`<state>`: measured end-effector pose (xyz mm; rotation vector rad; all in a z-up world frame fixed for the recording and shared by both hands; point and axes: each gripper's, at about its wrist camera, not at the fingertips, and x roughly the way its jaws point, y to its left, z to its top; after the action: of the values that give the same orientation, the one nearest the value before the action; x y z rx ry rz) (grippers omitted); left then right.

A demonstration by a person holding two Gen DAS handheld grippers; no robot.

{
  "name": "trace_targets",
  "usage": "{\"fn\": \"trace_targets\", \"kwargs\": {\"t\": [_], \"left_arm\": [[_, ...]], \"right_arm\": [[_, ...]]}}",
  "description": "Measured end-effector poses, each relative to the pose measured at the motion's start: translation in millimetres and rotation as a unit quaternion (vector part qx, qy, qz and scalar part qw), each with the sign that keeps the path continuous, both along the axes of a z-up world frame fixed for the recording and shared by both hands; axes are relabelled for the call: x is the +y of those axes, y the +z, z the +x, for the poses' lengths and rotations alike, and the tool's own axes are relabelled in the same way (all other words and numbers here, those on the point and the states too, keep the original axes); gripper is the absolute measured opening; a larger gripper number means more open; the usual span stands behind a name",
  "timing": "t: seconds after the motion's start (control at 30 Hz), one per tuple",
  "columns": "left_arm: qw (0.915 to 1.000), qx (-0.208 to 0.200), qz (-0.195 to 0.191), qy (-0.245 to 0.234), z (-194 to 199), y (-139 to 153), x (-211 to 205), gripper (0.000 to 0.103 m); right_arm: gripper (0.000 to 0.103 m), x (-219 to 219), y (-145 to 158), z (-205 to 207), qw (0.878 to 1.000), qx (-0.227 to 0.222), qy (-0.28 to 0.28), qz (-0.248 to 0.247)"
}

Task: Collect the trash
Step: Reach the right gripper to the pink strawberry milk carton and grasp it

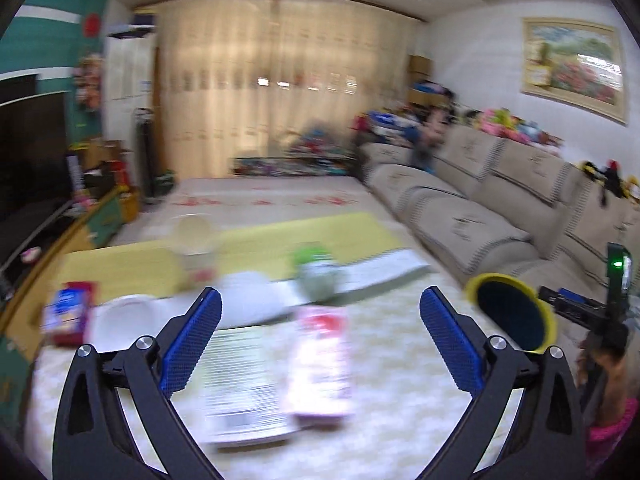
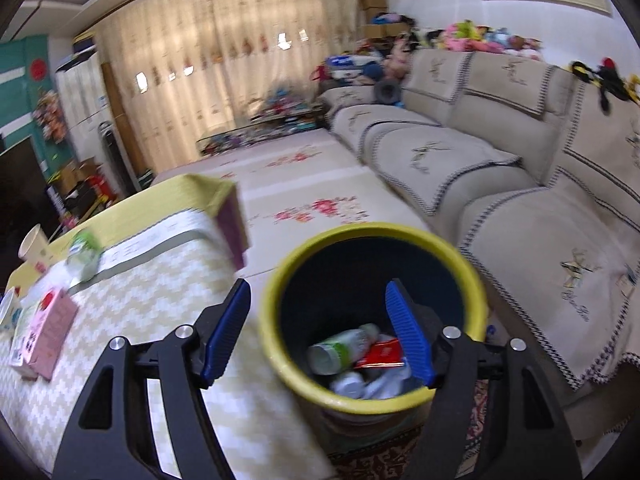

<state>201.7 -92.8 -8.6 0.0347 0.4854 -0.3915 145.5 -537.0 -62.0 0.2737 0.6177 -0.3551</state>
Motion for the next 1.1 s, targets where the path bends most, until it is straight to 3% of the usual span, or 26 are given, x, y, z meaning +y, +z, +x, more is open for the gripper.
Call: {"fn": "trace_targets", "kwargs": {"t": [0.2, 0.4, 0.5, 0.6, 0.7, 1.1], "left_arm": [[0.9955, -0.027, 0.023, 0.088, -3.9, -25.5, 84.1, 0.098], [0.992, 0.014, -0.001, 0.126, 9.3, -57.5, 130.2, 0.098], [0.992, 0.012, -0.009, 0.125, 6.6, -58.3, 128.8, 0.098], [0.9913, 0.0, 0.021, 0.13, 6.1, -59.7, 116.9, 0.098], [0.9916, 0.002, 0.024, 0.127, 9.5, -58.3, 98.8, 0.098], [0.9893, 0.019, 0.0, 0.145, 14.3, -59.7, 104.7, 0.098]], "right_arm": [[0.067, 63.9, 1.5, 30.5, 0.998, 0.012, 0.069, -0.003], [0.067, 142.5, 9.4, 43.5, 0.987, 0.003, 0.16, 0.002], [0.068, 185.9, 11.8, 46.4, 0.977, -0.005, 0.213, 0.009], [0.069, 225.3, 10.3, 51.2, 0.965, -0.001, 0.263, 0.007], [0.07, 251.3, 9.1, 55.8, 0.957, 0.005, 0.291, 0.008], [0.074, 283.8, 1.0, 74.8, 0.948, 0.057, 0.314, 0.003]]}}
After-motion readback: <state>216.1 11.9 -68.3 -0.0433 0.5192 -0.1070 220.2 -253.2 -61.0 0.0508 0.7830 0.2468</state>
